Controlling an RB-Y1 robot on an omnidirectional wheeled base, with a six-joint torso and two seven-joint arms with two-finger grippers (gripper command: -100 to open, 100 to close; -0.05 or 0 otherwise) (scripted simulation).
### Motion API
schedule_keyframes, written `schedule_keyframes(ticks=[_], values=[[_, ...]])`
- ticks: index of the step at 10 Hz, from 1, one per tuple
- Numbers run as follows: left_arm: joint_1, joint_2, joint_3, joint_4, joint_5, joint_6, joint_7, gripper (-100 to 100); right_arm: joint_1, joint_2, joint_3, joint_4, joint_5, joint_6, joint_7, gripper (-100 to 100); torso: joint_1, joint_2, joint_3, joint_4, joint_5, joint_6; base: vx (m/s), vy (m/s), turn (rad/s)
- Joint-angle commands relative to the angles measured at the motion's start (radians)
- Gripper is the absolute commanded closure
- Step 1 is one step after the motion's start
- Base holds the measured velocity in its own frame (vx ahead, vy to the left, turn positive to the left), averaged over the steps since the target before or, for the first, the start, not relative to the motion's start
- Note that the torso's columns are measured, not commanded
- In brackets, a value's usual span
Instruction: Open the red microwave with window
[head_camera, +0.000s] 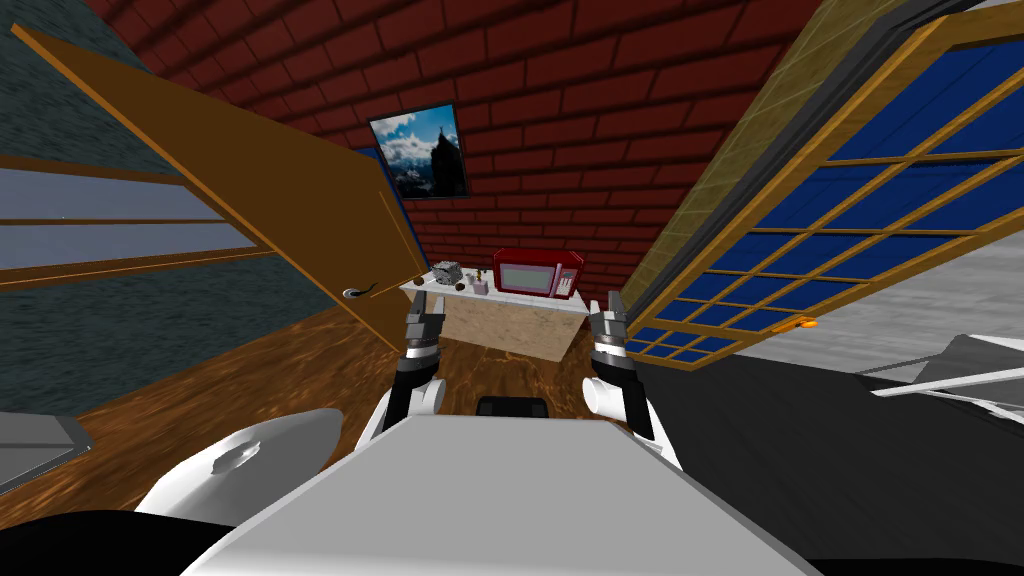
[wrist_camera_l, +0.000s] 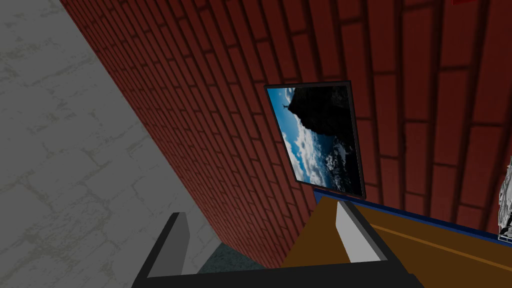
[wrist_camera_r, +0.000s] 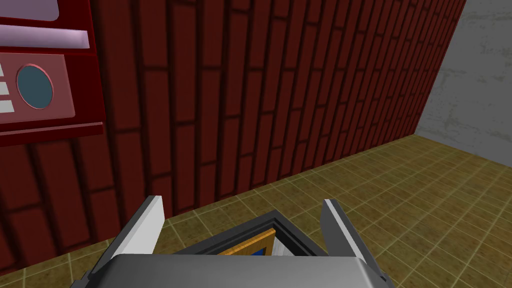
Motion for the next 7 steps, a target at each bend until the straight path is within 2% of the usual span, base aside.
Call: schedule_keyframes(ticks=[1, 7], values=[[0.0, 0.0, 0.0, 0.0, 0.0, 0.0, 0.0, 0, 0.0, 0.0, 0.0, 0.0, 0.0, 0.0, 0.0, 0, 0.0, 0.04, -0.082, 0.041, 0.0, 0.0, 0.0, 0.0, 0.0], [0.0, 0.0, 0.0, 0.0, 0.0, 0.0, 0.0, 0, 0.0, 0.0, 0.0, 0.0, 0.0, 0.0, 0.0, 0, 0.0, 0.47, -0.939, 0.47, 0.0, 0.0, 0.0, 0.0, 0.0]])
